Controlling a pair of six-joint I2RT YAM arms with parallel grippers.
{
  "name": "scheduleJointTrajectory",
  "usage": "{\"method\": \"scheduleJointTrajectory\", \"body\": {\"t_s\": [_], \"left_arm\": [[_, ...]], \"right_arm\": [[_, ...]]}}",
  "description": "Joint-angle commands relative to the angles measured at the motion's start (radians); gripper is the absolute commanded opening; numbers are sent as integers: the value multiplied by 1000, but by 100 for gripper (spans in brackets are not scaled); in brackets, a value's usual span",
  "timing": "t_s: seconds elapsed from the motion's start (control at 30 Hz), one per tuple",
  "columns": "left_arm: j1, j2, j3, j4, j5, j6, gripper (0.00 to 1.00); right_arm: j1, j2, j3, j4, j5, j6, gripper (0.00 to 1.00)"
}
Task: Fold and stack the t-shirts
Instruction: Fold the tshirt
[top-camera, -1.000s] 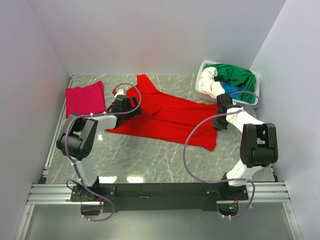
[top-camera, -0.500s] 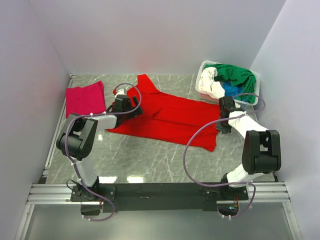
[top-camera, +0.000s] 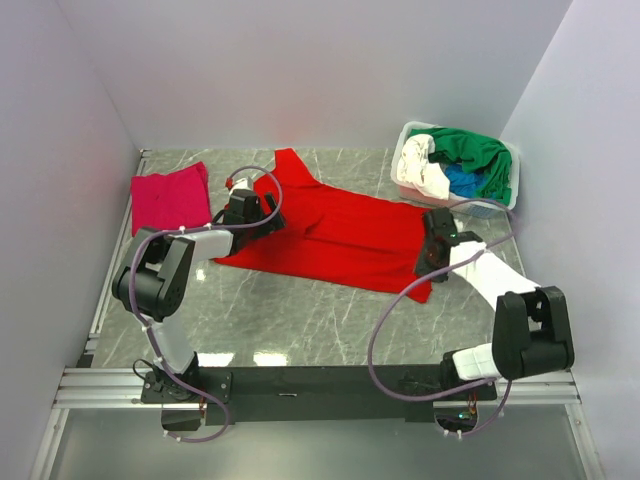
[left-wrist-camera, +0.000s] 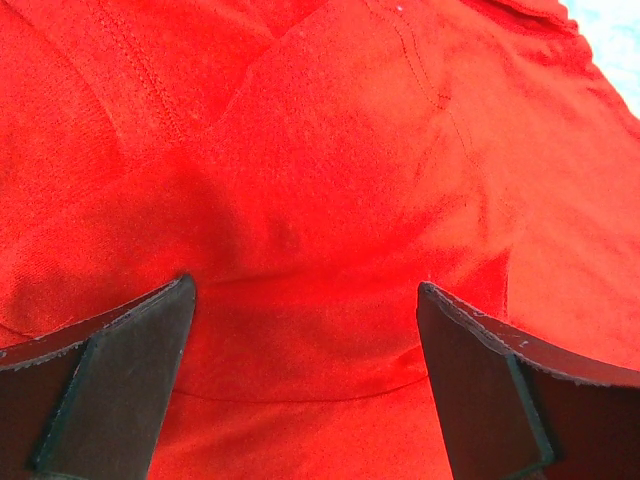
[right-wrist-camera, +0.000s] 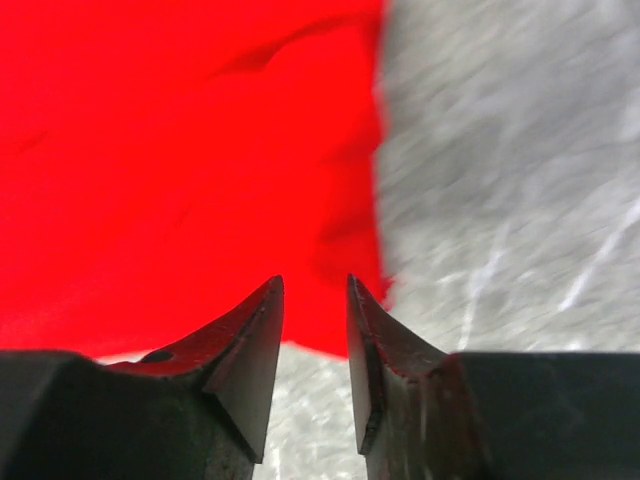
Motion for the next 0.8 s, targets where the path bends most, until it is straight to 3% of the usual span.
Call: {"method": "scheduleJointTrajectory", "body": {"t_s": [0.0,0.17,0.77], "left_arm": [[6,-45,-5,-56,-1,12,99],[6,-55,1,-65,-2,21,99],[7,-94,22,-97,5,27,99]], "right_arm": [[72,-53,-35,-55,32,74,40],[96,-96,-81,-82,45,107,44],[122,2,-65,-120,76,134,51]]}}
